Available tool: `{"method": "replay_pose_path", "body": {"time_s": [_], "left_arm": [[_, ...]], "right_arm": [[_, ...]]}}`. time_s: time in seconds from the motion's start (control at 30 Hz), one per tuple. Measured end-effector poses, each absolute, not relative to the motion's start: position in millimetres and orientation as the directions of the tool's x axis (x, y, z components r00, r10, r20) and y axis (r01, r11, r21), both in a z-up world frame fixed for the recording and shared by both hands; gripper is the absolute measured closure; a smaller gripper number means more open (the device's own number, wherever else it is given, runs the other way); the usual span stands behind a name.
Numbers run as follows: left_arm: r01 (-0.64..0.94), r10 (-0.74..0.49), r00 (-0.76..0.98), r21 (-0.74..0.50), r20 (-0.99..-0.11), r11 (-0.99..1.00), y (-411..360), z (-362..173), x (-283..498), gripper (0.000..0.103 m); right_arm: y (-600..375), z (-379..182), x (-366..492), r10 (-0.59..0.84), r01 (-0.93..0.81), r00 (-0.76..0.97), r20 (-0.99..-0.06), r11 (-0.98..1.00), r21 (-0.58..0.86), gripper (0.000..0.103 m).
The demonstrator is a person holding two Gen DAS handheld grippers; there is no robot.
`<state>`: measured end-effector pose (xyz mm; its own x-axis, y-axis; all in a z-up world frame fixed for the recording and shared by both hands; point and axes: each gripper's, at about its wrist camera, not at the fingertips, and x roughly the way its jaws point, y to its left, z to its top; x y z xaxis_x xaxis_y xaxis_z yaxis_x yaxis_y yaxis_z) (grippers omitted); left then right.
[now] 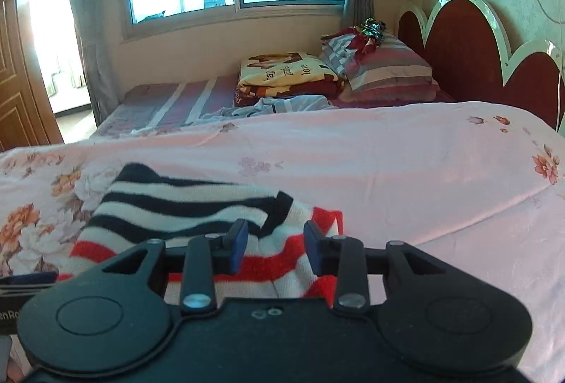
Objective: Fold small clothes
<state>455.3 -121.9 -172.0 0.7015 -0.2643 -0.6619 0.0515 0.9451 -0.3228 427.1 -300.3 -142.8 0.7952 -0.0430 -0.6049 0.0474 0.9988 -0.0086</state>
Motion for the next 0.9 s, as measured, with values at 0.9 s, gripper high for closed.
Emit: {"method": "replay_pose_path", "body": {"time_s": [0.9], "left_arm": [[0.138,-0.318,0.643,-0.303,-0.697,0.943,-122.0,-182.7,393.7,0.004]], "right_arm": [[-309.5,-160.3,333.2,-0.034,0.05,0.782,-0.623,0.999,0.007,0.061]]}}
